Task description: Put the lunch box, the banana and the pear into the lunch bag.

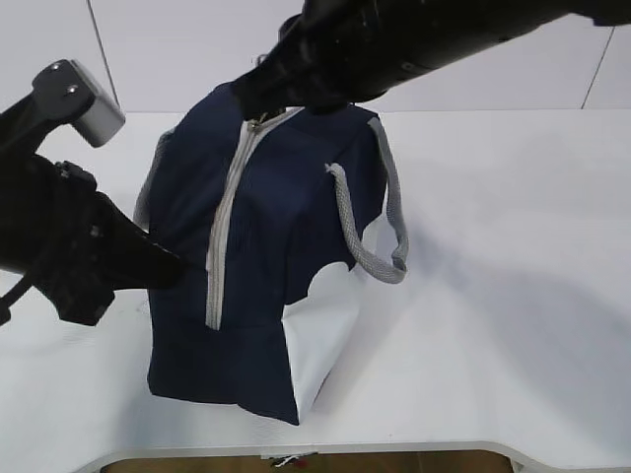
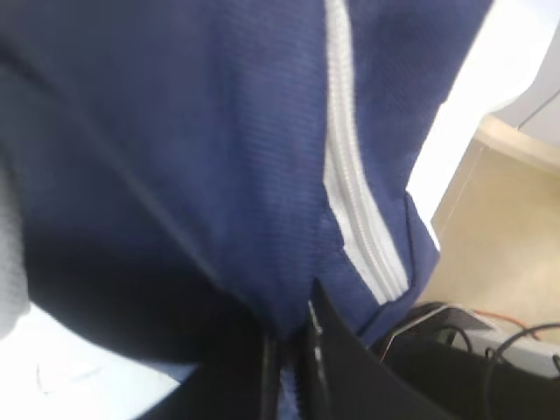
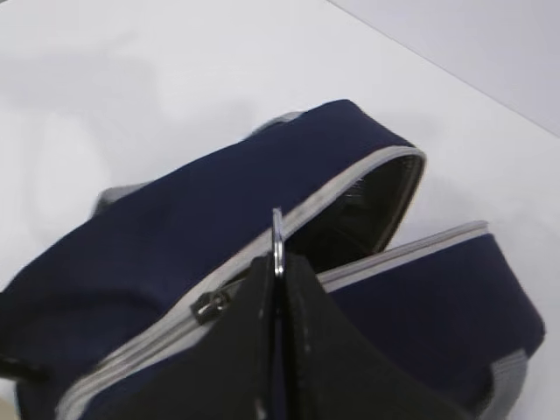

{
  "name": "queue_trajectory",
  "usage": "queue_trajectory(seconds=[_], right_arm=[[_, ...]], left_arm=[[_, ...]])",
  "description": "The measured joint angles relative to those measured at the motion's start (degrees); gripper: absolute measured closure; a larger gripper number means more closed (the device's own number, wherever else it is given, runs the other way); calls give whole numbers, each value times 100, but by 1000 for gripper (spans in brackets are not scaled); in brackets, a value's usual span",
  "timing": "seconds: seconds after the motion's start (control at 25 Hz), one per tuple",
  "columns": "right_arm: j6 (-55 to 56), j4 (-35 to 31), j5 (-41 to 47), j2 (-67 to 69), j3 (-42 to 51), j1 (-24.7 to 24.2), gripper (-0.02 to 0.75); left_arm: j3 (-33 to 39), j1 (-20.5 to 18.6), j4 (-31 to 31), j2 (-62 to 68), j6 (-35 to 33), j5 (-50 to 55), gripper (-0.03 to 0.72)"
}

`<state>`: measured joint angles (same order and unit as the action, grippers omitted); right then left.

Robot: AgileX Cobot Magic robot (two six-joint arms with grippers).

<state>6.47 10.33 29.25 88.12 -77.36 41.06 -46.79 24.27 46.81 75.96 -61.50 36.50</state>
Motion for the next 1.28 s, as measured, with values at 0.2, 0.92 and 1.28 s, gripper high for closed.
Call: queue_trajectory(seconds=[0.2,0.92,1.28], right_arm=[[50,8,-93,125,-10,-171,725],[195,8,-607,287,-10,-862,725],[195,23,-625,912,-544,-1094,725]], left_arm=[[0,0,-195,0,13,129,689],[12,0,-869,-454,433,58,690],[21,-416,-901,-677,464,151,690]])
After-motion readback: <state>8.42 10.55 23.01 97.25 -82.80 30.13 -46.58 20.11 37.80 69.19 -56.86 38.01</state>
